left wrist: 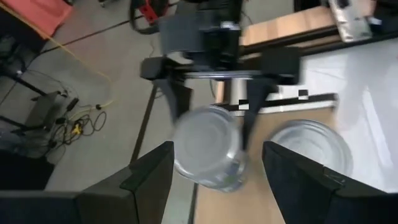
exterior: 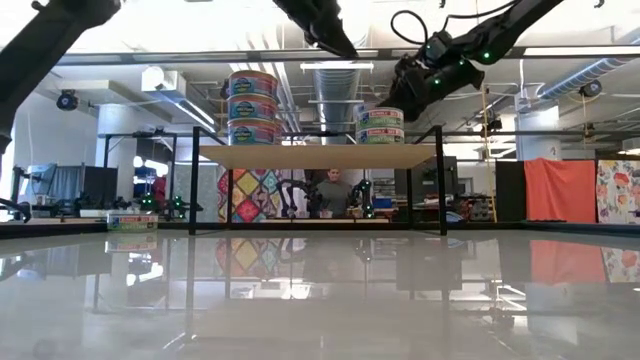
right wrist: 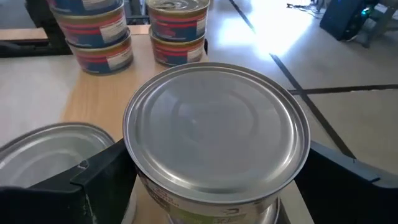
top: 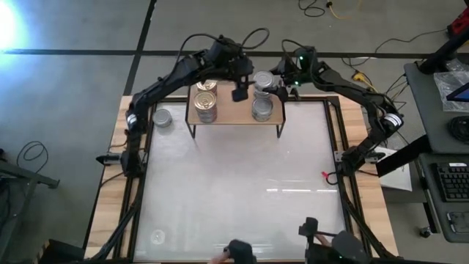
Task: Stack canned seafood by type on shelf
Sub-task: Stack the green tuna can on top of the other green tuna on the shelf
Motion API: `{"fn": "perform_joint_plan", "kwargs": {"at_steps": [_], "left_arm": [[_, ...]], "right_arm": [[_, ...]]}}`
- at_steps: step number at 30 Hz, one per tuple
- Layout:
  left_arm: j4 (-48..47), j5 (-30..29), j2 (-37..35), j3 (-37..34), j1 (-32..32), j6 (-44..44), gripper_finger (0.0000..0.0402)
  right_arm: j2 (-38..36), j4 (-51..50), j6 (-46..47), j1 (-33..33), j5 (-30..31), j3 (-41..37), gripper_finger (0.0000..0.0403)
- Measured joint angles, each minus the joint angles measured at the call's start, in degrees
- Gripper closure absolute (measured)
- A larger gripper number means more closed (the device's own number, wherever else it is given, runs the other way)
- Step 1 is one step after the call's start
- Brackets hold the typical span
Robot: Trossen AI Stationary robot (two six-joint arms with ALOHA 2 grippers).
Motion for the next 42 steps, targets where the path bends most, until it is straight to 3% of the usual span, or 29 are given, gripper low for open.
{"fn": "perform_joint_plan", "kwargs": {"at_steps": [10,22,42], "left_arm": [[10.01,5.03,5.70,0.02,3.41,-0.33,0.0172],[10.86,5.36,10.26,0.02,3.81,-1.68,0.0172],[12.35,5.31,14.49,0.02,3.81,-2.71,0.0172]], "right_arm": [[0.47,0.04,-0.84,-0.38,0.69,-0.76,0.0041],[4.86,1.05,-0.47,-0.37,0.35,-0.87,0.0041],[2.92,-0.83,-2.95,-0.74,0.85,-0.52,0.0041]]}}
